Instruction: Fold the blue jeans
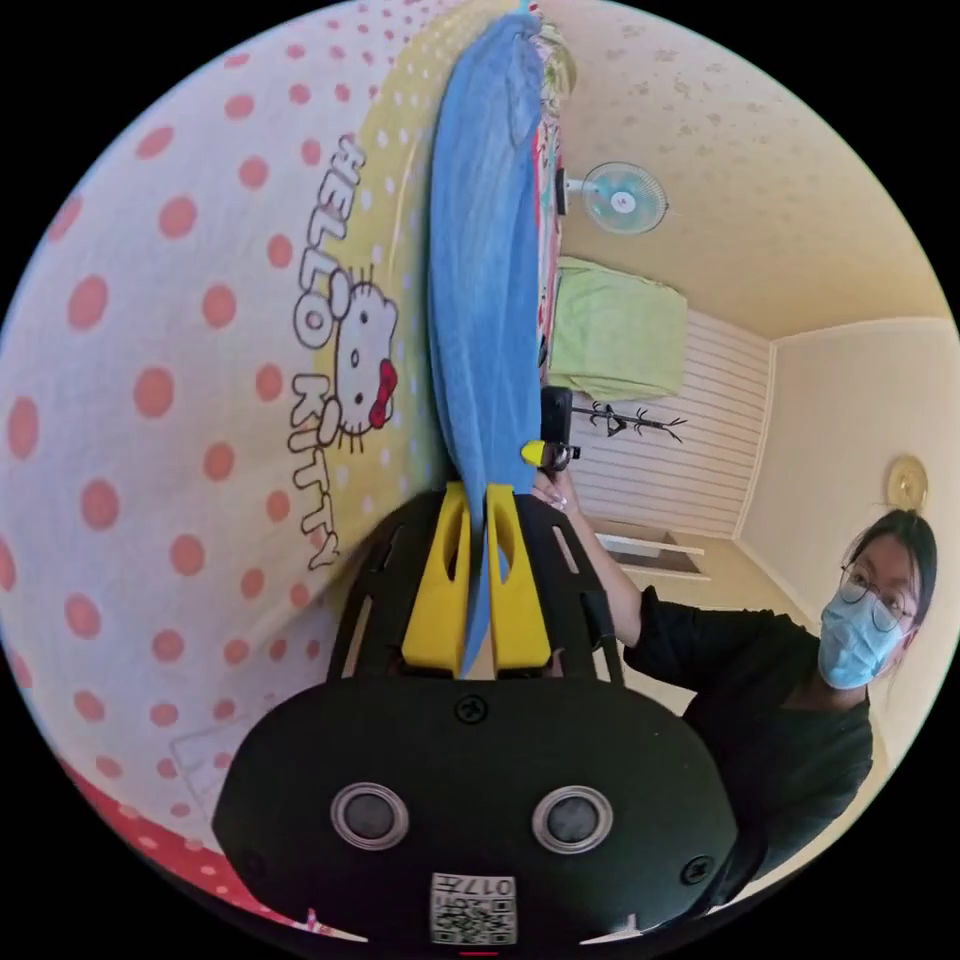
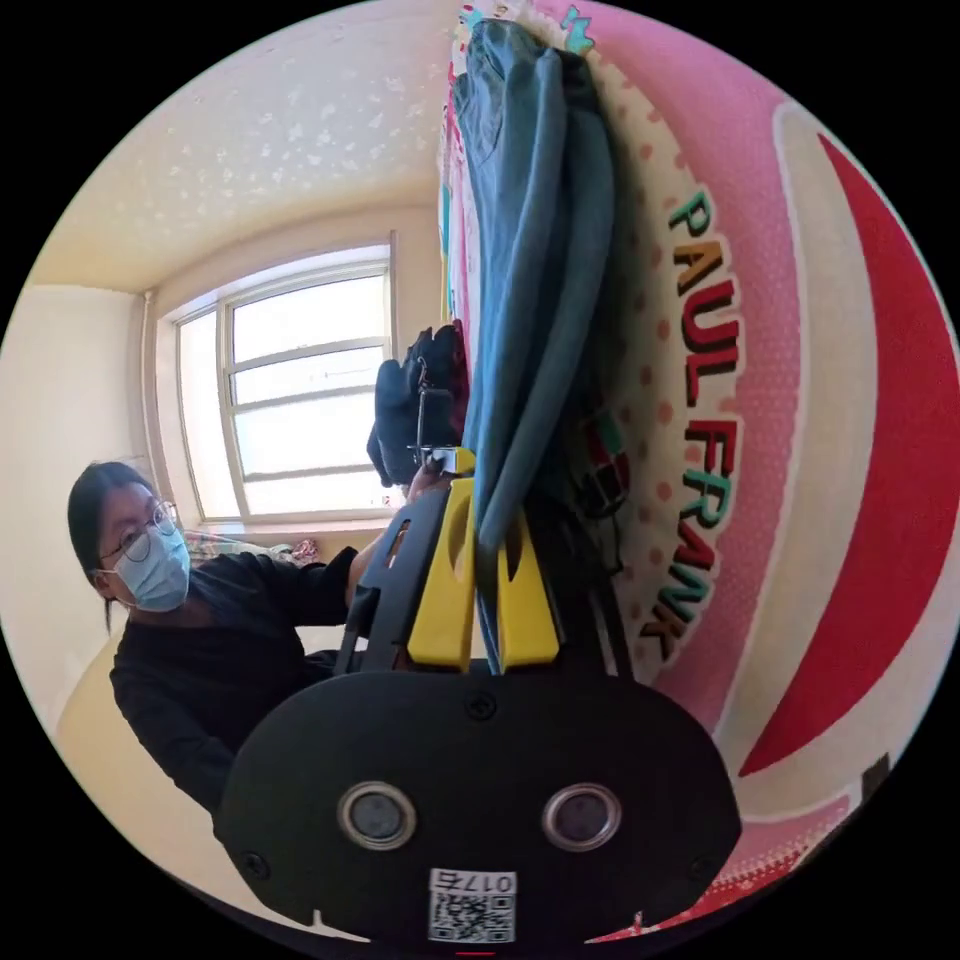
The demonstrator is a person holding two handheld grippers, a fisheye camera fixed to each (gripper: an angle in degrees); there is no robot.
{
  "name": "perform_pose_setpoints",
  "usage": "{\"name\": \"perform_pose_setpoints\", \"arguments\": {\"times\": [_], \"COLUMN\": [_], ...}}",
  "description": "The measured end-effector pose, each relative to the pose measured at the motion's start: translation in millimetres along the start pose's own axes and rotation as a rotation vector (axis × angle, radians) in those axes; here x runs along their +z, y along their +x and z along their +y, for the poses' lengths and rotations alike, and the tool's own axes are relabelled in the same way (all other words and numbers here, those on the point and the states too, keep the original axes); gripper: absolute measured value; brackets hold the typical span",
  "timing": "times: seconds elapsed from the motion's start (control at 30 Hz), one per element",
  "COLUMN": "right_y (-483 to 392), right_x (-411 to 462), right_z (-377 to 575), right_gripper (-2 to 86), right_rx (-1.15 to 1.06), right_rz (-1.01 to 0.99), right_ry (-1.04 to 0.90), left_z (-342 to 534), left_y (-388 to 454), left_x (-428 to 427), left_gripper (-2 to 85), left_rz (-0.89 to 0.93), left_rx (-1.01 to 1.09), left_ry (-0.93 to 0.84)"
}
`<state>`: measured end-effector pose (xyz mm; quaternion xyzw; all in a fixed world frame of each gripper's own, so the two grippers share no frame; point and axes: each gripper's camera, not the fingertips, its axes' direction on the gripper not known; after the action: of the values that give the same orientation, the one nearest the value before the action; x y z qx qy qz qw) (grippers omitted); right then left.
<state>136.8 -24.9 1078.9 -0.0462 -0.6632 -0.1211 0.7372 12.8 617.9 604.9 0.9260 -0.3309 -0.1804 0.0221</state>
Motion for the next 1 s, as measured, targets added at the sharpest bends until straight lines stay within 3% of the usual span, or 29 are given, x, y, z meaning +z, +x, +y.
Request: {"name": "perform_pose_setpoints", "arguments": {"times": [0.37, 0.47, 0.63, 0.8, 1.0], "right_y": [-215, -296, -448, -515, -461], "right_x": [-32, -43, -59, -88, -102], "right_z": [153, 201, 261, 264, 210], "right_gripper": [-0.4, -0.4, -0.4, -0.4, -0.4], "right_rx": [-0.384, -0.55, -0.906, -0.946, -0.706], "right_rz": [-0.003, -0.073, -0.014, 0.12, 0.298], "right_ry": [-0.037, -0.053, -0.137, -0.053, 0.025], "left_z": [165, 222, 289, 274, 179], "left_y": [216, 291, 422, 473, 406], "left_x": [15, 20, 42, 63, 102], "left_gripper": [-0.3, -0.4, -0.4, -0.4, -0.4], "left_rz": [0.081, 0.125, 0.086, 0.012, -0.14], "left_rx": [0.513, 0.675, 0.899, 0.809, 0.534], "left_ry": [0.044, 0.095, 0.223, 0.319, 0.3]}}
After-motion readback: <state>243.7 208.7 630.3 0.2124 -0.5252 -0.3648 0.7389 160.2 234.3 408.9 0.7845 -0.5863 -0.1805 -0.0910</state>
